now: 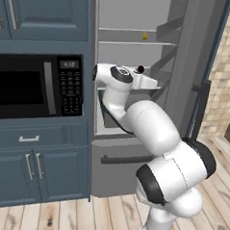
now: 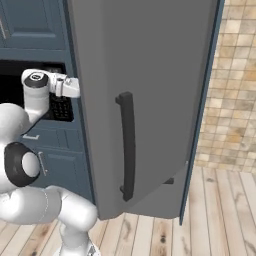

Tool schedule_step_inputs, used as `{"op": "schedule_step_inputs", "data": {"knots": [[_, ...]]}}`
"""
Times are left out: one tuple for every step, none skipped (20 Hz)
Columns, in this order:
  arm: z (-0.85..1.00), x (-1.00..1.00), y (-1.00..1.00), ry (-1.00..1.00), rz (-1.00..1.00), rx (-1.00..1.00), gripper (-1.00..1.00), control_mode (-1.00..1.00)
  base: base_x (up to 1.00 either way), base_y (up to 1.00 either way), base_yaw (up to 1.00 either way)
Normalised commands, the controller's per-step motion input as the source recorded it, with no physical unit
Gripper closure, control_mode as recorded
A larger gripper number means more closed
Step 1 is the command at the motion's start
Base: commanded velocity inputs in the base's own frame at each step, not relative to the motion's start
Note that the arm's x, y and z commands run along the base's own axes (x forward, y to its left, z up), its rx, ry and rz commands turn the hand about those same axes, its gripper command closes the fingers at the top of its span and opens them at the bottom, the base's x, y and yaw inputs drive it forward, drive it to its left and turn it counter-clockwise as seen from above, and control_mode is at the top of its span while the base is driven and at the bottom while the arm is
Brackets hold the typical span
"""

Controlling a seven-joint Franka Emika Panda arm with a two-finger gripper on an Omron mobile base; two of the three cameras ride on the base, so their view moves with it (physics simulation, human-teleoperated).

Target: Take the lemon wedge from the fridge and place it on the plate with fish on the dining counter.

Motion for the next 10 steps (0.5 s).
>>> {"op": "schedule_step_inputs", "data": {"knots": [[0.00, -0.37, -1.00, 0.00, 0.00, 0.03, -1.00, -1.00, 0.00, 0.00, 0.00], [0.00, -0.54, -1.00, 0.00, 0.00, 0.04, -1.00, -1.00, 0.00, 0.00, 0.00], [0.00, -0.67, -1.00, -0.01, 0.00, 0.06, -1.00, -1.00, 0.00, 0.00, 0.00], [0.00, -0.74, -1.00, -0.02, 0.00, 0.07, -1.00, -1.00, 0.00, 0.00, 0.00], [0.00, -0.81, -1.00, -0.03, 0.00, 0.08, -1.00, -1.00, 0.00, 0.00, 0.00], [0.00, -0.84, -1.00, -0.02, 0.00, 0.13, -1.00, -1.00, 0.00, 0.00, 0.00], [0.00, -0.87, -1.00, -0.01, 0.00, 0.18, -1.00, -1.00, 0.00, 0.00, 0.00], [0.00, -0.93, -1.00, -0.03, -0.01, 0.18, -1.00, -1.00, 0.00, 0.00, 0.00], [0.00, -0.98, -1.00, -0.05, -0.02, 0.17, -1.00, -1.00, 0.00, 0.00, 0.00], [0.00, -0.97, -1.00, -0.07, -0.03, 0.16, -1.00, -1.00, 0.00, 0.00, 0.00]]}}
